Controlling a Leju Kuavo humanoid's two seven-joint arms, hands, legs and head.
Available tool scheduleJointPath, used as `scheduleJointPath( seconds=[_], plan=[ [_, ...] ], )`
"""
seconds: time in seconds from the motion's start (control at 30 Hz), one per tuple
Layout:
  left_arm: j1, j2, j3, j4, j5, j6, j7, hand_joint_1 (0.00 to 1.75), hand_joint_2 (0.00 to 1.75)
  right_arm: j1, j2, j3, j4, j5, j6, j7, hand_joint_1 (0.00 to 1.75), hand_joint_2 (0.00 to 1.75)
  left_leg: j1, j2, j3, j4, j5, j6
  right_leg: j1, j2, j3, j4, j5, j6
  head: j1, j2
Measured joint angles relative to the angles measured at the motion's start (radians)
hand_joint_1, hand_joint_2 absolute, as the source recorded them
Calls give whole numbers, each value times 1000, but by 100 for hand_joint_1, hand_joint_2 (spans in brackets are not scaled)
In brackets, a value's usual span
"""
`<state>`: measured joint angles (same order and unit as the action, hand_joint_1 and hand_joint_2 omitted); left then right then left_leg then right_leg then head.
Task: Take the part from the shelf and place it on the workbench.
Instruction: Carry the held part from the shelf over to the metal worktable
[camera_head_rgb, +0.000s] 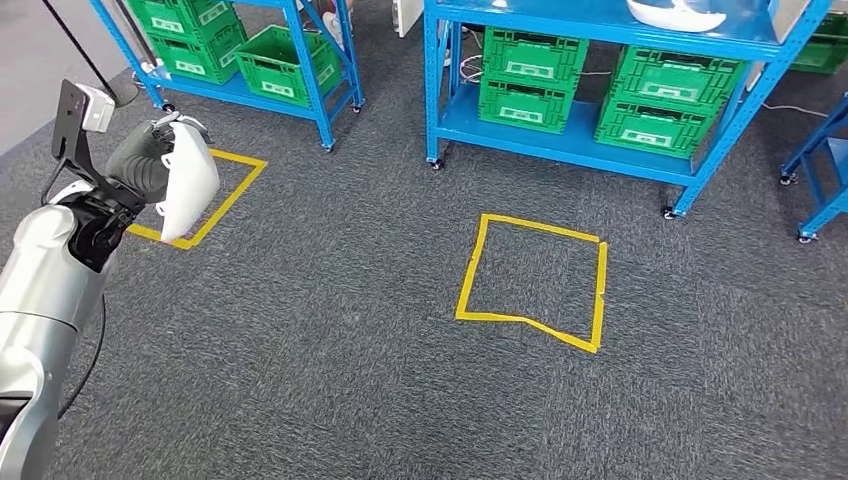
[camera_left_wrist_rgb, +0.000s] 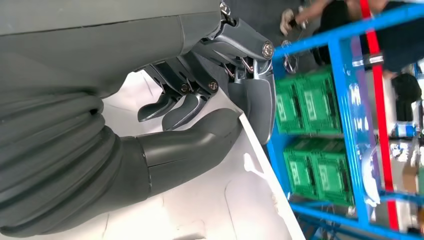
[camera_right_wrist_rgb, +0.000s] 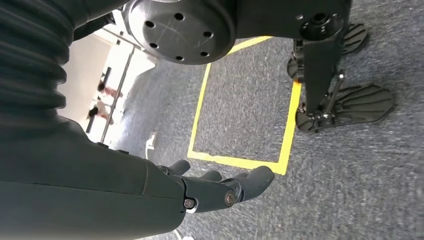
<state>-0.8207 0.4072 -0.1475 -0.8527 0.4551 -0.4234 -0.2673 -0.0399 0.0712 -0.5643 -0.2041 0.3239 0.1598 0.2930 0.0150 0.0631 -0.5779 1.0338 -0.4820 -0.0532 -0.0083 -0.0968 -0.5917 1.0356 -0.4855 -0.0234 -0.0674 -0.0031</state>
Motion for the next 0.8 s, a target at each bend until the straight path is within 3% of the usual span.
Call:
scheduleJointPath(
  seconds=[0.03,0.1,0.17,0.23,0.3,0.33,0.37,0.4,0.47,0.53,0.6,0.63,0.7,0.73,0.8],
  plan=[
    [-2,2,-3,4,-2,1,-2,175,175,-1,-2,-2,0,0,0,0,0,175,-4,-1,0,-9,-1,9,3,-10,0,0,1,7,0,0],
    [-1,10,-7,12,-5,4,-5,175,175,-4,-2,-4,0,0,0,0,0,175,-3,-25,-6,-12,8,27,2,-23,0,0,1,19,2,0],
    [-4,14,-10,18,-2,5,-9,175,175,-6,-3,-4,0,5,1,0,0,175,0,-47,-11,-16,17,42,-2,15,-15,36,-26,29,3,0],
    [-6,14,-11,23,4,3,-10,175,175,-7,-4,-4,0,12,2,0,0,175,1,-68,-17,-18,24,53,-4,73,-65,148,-89,32,6,0],
    [-3,14,-13,29,11,1,-6,175,175,-6,-4,-4,0,17,2,0,0,175,-2,-94,-25,-16,28,57,-1,93,-122,266,-131,30,9,0],
    [1,15,-14,31,15,2,-3,175,175,-6,-4,-4,0,21,2,0,0,175,-4,-107,-28,-14,30,58,0,96,-130,282,-127,28,9,0],
    [4,16,-14,31,19,3,-2,175,175,-6,-4,-4,0,27,2,0,0,175,-4,-121,-30,-12,31,57,1,99,-118,257,-106,24,9,0],
    [8,17,-14,29,23,6,0,175,175,-6,-3,-4,0,33,2,0,0,175,-5,-134,-32,-9,32,56,1,107,-89,199,-73,19,9,0],
    [11,18,-14,21,28,13,7,175,175,-6,-2,-4,0,42,2,-1,0,175,-5,-159,-38,-3,33,50,-1,152,-24,70,-26,11,9,0],
    [15,20,-14,11,28,20,16,175,175,-6,1,-4,1,46,2,-2,0,175,-4,-183,-46,-1,36,37,-1,176,1,16,-17,7,10,0],
    [22,28,-14,-1,28,22,25,175,175,-7,4,-4,1,50,2,-1,0,175,0,-205,-53,-6,43,22,-1,152,3,9,-11,-1,10,0],
    [25,34,-13,-8,29,22,27,175,175,-7,5,-4,1,50,1,0,0,175,-1,-198,-58,-3,41,15,-3,141,5,3,-7,-8,9,0],
    [29,45,-12,-19,31,23,28,175,175,-7,6,-4,1,44,1,0,0,175,-4,-143,-87,53,6,6,-7,115,10,-8,0,-20,2,0],
    [33,47,-11,-24,31,24,29,175,175,-5,5,-4,1,39,1,0,0,175,-5,-107,-113,111,-25,1,-6,102,10,-9,0,-23,-2,0],
    [48,46,-11,-33,31,26,29,175,175,-1,3,-4,1,32,1,0,0,175,0,-74,-167,232,-76,-7,-5,74,10,-9,-1,-25,-4,0]
  ],
)
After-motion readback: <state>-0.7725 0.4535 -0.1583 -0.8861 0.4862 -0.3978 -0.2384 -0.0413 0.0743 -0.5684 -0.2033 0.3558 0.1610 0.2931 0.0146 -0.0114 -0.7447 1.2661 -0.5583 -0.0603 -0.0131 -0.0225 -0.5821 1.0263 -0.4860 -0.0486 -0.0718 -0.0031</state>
